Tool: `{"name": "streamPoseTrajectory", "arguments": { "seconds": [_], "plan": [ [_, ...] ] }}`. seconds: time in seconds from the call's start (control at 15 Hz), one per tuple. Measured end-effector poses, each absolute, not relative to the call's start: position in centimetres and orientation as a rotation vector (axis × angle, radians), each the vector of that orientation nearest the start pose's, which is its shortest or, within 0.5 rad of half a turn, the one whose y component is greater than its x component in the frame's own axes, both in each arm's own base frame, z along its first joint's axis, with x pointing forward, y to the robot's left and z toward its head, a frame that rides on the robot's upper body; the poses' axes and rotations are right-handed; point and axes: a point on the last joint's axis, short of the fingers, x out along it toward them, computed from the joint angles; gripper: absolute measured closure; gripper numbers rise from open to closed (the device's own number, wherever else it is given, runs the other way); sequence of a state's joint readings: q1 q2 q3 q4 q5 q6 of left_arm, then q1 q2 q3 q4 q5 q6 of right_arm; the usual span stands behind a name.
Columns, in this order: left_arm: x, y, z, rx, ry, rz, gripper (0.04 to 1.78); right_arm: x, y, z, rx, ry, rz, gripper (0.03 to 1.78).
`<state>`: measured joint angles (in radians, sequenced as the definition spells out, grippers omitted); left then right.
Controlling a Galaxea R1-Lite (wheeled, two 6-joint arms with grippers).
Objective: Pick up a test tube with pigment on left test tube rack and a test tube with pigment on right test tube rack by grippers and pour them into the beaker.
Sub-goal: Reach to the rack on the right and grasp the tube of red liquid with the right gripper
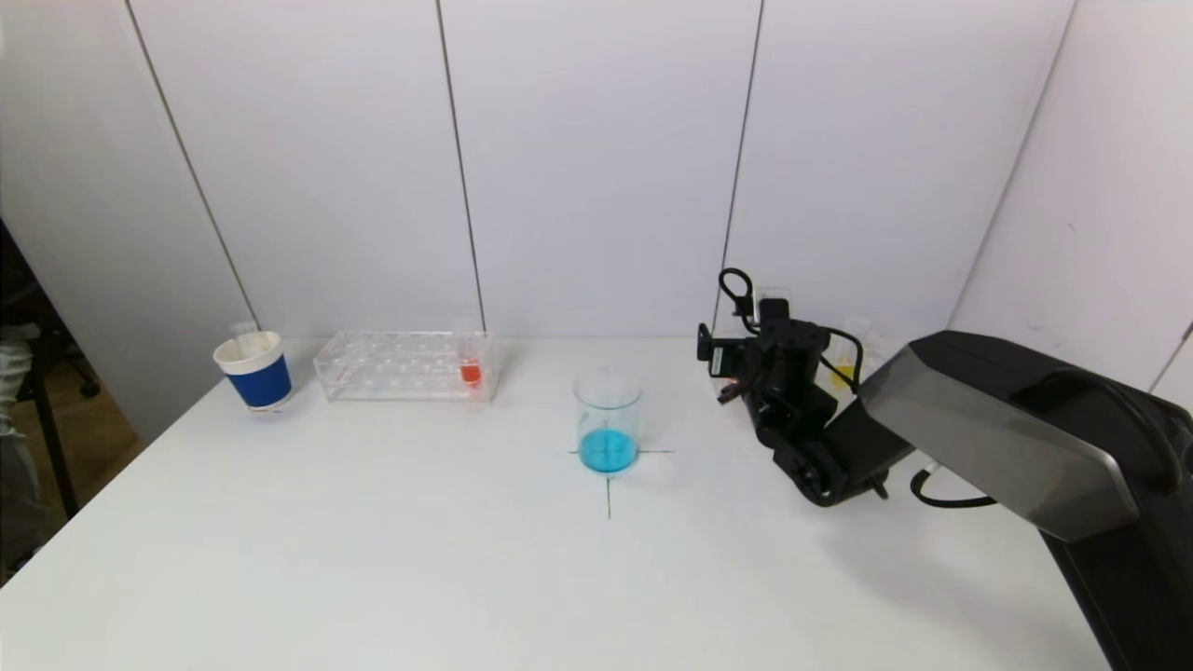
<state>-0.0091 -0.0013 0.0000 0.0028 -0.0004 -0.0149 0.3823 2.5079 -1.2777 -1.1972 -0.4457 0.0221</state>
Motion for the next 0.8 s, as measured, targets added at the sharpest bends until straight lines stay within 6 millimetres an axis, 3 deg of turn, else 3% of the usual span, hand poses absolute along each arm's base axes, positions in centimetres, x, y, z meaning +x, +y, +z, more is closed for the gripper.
{"name": "streamPoseTrajectory", "arguments": {
  "seconds": [0.8],
  "plan": [
    [-2.29,0.02,7.51,-0.015,0.002,-0.009,0.06,44.18,16.91,3.32,0.01,0.029,-0.06,0.04]
  ]
}}
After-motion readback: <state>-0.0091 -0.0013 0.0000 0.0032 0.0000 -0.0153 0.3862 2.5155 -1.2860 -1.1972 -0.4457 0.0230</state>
